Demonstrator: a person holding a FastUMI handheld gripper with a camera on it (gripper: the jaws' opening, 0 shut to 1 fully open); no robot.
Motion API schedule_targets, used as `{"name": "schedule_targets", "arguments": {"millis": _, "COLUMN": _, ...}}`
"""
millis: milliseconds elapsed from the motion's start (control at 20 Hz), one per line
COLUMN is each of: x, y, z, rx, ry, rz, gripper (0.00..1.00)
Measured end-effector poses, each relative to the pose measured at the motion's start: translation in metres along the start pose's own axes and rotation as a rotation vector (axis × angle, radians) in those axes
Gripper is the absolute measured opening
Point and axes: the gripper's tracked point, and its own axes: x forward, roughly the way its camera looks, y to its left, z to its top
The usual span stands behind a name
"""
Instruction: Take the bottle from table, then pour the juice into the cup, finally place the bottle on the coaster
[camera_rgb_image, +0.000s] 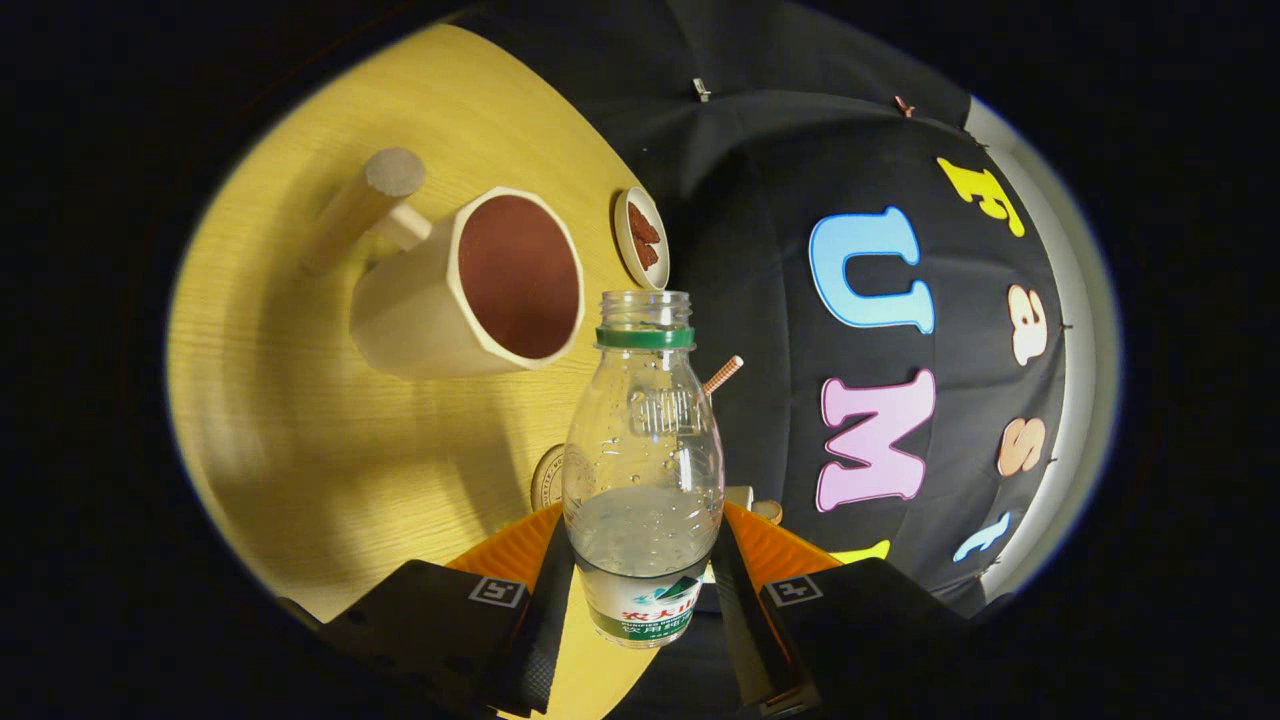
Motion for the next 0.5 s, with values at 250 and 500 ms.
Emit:
{"name": "schedule_targets", "arguments": {"millis": 250, "x": 0.009, "y": -0.002, "z": 0.004, "rx": -0.063, "ry": -0.004, "rz": -0.006, "gripper": 0.71}}
{"name": "schedule_targets", "arguments": {"millis": 500, "x": 0.014, "y": 0.000, "z": 0.011, "rx": -0.162, "ry": -0.028, "rz": -0.002, "gripper": 0.71}}
